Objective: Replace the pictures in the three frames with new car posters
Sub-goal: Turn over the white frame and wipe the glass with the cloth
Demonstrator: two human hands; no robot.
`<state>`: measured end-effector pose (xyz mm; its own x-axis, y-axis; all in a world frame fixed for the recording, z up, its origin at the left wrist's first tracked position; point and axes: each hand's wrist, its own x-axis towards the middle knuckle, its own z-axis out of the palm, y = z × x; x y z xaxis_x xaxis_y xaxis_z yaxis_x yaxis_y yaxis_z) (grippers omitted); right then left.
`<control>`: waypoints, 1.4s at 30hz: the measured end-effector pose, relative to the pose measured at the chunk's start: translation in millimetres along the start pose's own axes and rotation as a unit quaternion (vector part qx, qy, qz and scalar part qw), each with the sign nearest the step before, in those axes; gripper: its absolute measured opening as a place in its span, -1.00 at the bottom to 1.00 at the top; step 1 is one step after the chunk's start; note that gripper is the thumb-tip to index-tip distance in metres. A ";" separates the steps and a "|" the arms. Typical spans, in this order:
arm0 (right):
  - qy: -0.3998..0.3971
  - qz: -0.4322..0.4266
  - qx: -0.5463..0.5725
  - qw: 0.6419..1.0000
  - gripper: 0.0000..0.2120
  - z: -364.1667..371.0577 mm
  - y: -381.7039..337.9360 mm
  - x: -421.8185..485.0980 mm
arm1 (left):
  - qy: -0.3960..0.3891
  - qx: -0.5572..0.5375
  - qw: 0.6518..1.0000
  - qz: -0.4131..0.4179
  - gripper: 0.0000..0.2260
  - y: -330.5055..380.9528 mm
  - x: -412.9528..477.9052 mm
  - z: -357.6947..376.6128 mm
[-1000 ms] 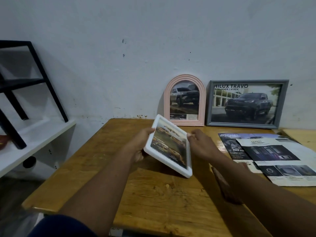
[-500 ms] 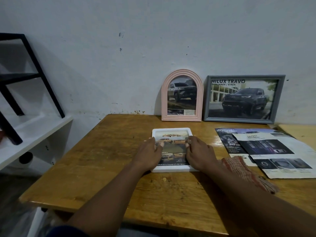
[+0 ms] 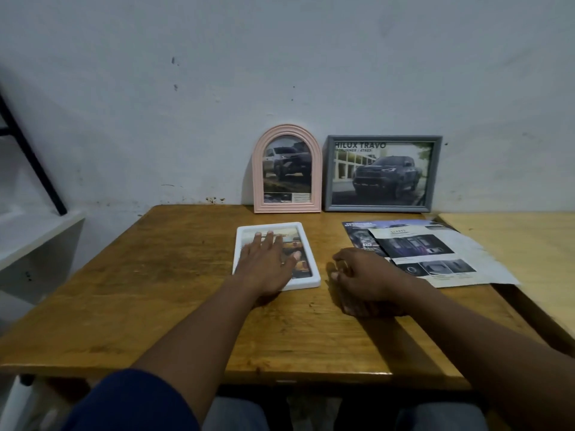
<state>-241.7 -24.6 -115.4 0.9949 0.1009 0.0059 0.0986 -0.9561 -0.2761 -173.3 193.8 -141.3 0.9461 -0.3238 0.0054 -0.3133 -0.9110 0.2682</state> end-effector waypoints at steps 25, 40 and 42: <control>0.147 -0.086 0.046 0.984 -0.81 -23.3 -33.9 48.4 | 0.067 -0.064 0.994 -0.056 -0.45 -74.9 10.7 -4.4; 0.019 -0.235 -0.035 0.971 -0.56 50.3 -81.4 144.4 | 0.069 -0.002 0.997 -0.044 -0.45 -78.6 14.7 -2.9; 0.004 -0.248 -0.045 0.968 -0.57 47.9 -82.9 146.9 | 0.058 0.016 0.997 -0.038 -0.45 -81.3 15.3 -2.8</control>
<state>-104.8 82.6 -137.7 0.8246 0.5519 0.1243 0.5655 -0.8105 -0.1526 -133.0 263.6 -160.3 0.9696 -0.2237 0.0988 -0.2414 -0.9401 0.2406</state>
